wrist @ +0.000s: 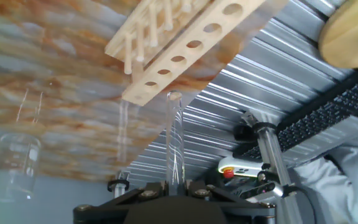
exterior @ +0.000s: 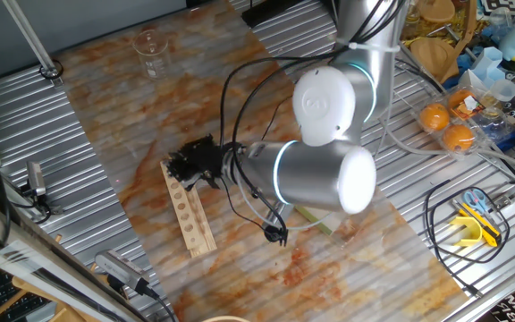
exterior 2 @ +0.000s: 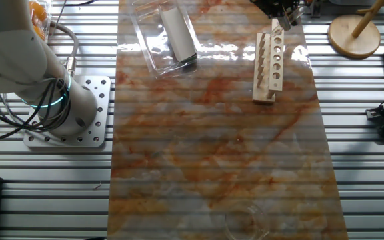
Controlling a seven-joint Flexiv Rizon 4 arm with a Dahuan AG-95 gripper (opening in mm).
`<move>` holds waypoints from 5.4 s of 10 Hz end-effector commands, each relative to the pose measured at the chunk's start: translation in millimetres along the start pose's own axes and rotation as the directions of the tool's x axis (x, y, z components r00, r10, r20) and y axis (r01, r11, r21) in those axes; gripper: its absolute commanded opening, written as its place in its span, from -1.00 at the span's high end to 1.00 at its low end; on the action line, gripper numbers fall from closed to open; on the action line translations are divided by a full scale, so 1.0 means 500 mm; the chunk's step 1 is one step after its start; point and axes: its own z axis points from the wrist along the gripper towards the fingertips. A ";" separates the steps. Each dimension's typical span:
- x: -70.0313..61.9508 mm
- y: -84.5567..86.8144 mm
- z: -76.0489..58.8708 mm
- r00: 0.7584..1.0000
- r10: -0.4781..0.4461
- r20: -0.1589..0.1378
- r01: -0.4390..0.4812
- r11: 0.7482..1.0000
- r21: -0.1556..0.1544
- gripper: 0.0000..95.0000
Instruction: Pour out the test tube
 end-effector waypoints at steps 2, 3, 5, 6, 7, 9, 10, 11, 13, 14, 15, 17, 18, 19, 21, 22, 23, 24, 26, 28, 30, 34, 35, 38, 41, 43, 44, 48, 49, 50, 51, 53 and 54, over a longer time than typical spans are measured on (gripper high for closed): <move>0.000 0.002 -0.001 0.998 -0.052 0.038 0.055 0.996 -0.074 1.00; 0.000 0.002 -0.001 0.998 -0.051 0.035 0.053 0.996 -0.076 1.00; 0.000 0.002 -0.001 0.996 -0.046 -0.079 0.038 0.995 -0.094 1.00; 0.000 0.002 -0.001 0.993 -0.065 -0.101 0.055 0.993 -0.101 1.00; 0.000 0.002 -0.001 0.981 -0.105 -0.165 0.088 0.990 -0.107 1.00; 0.000 0.002 -0.001 0.974 -0.076 -0.213 0.064 0.996 -0.064 1.00; 0.000 0.002 -0.001 0.973 -0.080 -0.217 0.069 0.996 -0.055 1.00; 0.007 -0.007 0.002 0.972 -0.096 -0.214 0.088 0.995 -0.049 1.00; 0.024 -0.034 0.011 0.975 -0.112 -0.192 0.104 0.993 -0.049 1.00; 0.026 -0.042 0.013 0.975 -0.112 -0.194 0.105 0.993 -0.049 1.00; 0.028 -0.050 0.017 0.974 -0.114 -0.197 0.106 0.993 -0.050 1.00; 0.029 -0.068 0.025 0.972 -0.131 -0.196 0.123 0.991 -0.053 1.00; 0.024 -0.068 0.033 0.972 -0.124 -0.198 0.116 0.992 -0.050 1.00; 0.022 -0.067 0.037 0.973 -0.124 -0.197 0.116 0.992 -0.050 1.00; 0.016 -0.067 0.045 0.973 -0.118 -0.199 0.111 0.993 -0.045 1.00; 0.014 -0.066 0.047 0.973 -0.116 -0.199 0.109 0.993 -0.045 1.00; 0.009 -0.066 0.053 0.973 -0.112 -0.199 0.106 0.993 -0.044 1.00; 0.005 -0.065 0.059 0.973 -0.113 -0.200 0.106 0.993 -0.045 1.00; -0.002 -0.064 0.067 0.974 -0.111 -0.199 0.104 0.994 -0.044 1.00; -0.009 -0.063 0.075 0.974 -0.111 -0.197 0.104 0.994 -0.045 1.00; -0.011 -0.064 0.075 0.975 -0.109 -0.195 0.101 0.994 -0.050 1.00; -0.024 -0.070 0.070 0.974 -0.104 -0.200 0.093 0.994 -0.065 1.00; -0.029 -0.072 0.068 0.974 -0.106 -0.200 0.094 0.993 -0.072 1.00; -0.046 -0.076 0.071 0.974 -0.105 -0.199 0.089 0.992 -0.085 1.00; -0.057 -0.074 0.080 0.975 -0.105 -0.198 0.089 0.992 -0.089 1.00; -0.063 -0.074 0.083 0.973 -0.110 -0.201 0.092 0.991 -0.098 1.00; -0.064 -0.074 0.083 0.972 -0.112 -0.208 0.092 0.990 -0.103 1.00; -0.072 -0.071 0.088 0.970 -0.113 -0.215 0.091 0.990 -0.110 1.00; -0.075 -0.071 0.087 0.970 -0.113 -0.215 0.090 0.989 -0.114 1.00; -0.081 -0.072 0.084 0.968 -0.123 -0.217 0.098 0.988 -0.119 1.00; -0.084 -0.073 0.083 0.967 -0.126 -0.222 0.100 0.987 -0.122 1.00; -0.086 -0.069 0.086 0.967 -0.126 -0.223 0.101 0.987 -0.123 1.00; -0.091 -0.062 0.090 0.966 -0.126 -0.226 0.100 0.987 -0.123 1.00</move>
